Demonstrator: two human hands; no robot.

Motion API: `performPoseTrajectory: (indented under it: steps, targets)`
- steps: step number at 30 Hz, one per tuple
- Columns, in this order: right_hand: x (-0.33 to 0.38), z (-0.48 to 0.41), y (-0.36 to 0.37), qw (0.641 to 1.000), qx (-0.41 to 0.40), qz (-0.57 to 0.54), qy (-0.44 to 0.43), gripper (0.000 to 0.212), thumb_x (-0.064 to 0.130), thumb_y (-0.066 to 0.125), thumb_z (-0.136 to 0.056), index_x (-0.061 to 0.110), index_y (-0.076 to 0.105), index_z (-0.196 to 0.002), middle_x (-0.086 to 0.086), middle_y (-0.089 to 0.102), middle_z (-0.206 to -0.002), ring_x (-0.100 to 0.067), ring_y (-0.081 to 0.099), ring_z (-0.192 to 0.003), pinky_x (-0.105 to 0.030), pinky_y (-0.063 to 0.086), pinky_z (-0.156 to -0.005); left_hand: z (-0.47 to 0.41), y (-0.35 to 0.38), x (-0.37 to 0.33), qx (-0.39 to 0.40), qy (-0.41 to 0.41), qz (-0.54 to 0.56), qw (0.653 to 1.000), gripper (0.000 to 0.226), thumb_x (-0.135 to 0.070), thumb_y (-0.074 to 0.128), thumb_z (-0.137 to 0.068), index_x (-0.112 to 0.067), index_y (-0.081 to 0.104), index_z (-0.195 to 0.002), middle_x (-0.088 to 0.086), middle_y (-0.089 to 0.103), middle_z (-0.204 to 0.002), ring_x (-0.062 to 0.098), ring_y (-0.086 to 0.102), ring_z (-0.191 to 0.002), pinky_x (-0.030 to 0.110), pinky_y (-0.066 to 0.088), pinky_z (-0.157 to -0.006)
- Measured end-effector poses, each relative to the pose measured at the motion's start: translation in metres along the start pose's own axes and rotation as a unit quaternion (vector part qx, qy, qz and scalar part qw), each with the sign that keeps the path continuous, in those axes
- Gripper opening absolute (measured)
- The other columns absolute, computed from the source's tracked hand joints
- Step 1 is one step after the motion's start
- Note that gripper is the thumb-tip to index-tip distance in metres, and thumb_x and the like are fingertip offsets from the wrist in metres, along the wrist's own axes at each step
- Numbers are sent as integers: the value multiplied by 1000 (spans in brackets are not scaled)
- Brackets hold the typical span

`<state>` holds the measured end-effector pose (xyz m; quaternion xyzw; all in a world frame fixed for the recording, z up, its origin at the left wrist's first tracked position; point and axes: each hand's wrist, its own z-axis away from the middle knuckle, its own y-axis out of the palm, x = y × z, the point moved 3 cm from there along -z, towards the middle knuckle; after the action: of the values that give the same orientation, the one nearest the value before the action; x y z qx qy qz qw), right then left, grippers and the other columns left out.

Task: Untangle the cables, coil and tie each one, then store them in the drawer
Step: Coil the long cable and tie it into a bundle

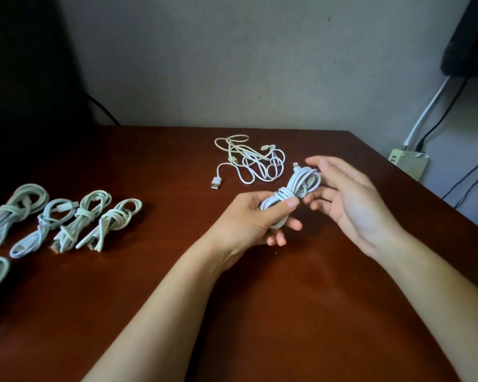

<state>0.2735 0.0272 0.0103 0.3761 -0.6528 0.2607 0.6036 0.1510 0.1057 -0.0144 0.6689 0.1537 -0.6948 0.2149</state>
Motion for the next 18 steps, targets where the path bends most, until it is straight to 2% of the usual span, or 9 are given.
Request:
performPoseTrajectory:
  steps: [3, 6, 10, 13, 15, 18]
  targets:
    - [-6, 1, 2, 997, 44, 47, 52, 21, 27, 60, -87, 9, 69, -92, -4, 63, -74, -7, 52, -60, -16, 46, -52, 0, -1, 3, -8, -7, -17, 1000, 25, -18, 62, -90, 4, 62, -101, 11, 57, -71, 10, 55, -43, 14, 46, -46]
    - [-11, 1, 1, 990, 53, 113, 59, 23, 27, 65, -85, 5, 70, -85, -3, 60, -70, -6, 49, -58, -15, 42, -51, -2, -2, 7, -5, -13, -39, 999, 30, -13, 67, -87, 12, 62, -104, 7, 41, -65, 15, 62, -51, 15, 52, -55]
    - [-8, 1, 0, 987, 65, 144, 30, 20, 25, 64, -88, 9, 69, -77, 1, 59, -65, -4, 48, -56, -15, 40, -50, -3, -4, 7, -14, -11, -64, 998, 29, -13, 72, -82, 10, 66, -99, 0, 54, -56, 12, 59, -44, 18, 55, -56]
    - [-6, 0, -1, 987, 56, 147, 13, 19, 25, 65, -88, 14, 69, -72, 3, 58, -62, -4, 46, -54, -14, 38, -49, -3, -4, 5, -25, 5, -94, 995, 27, -18, 74, -81, 7, 68, -92, 1, 60, -59, 13, 56, -41, 19, 50, -49]
    - [-7, -1, -1, 990, 36, 137, 12, 18, 24, 66, -88, 14, 70, -73, 2, 57, -61, -3, 45, -53, -15, 37, -47, -4, -2, 6, -29, 21, -108, 994, 30, -22, 72, -82, 6, 67, -91, 1, 57, -60, 16, 59, -45, 20, 52, -52]
    - [-10, -2, -3, 992, 4, 124, 25, 16, 26, 67, -87, 13, 71, -78, 0, 58, -64, -3, 45, -51, -15, 38, -47, -4, 2, 7, -38, 34, -118, 992, 28, -24, 72, -83, 0, 66, -96, 2, 62, -72, 19, 65, -55, 25, 57, -61]
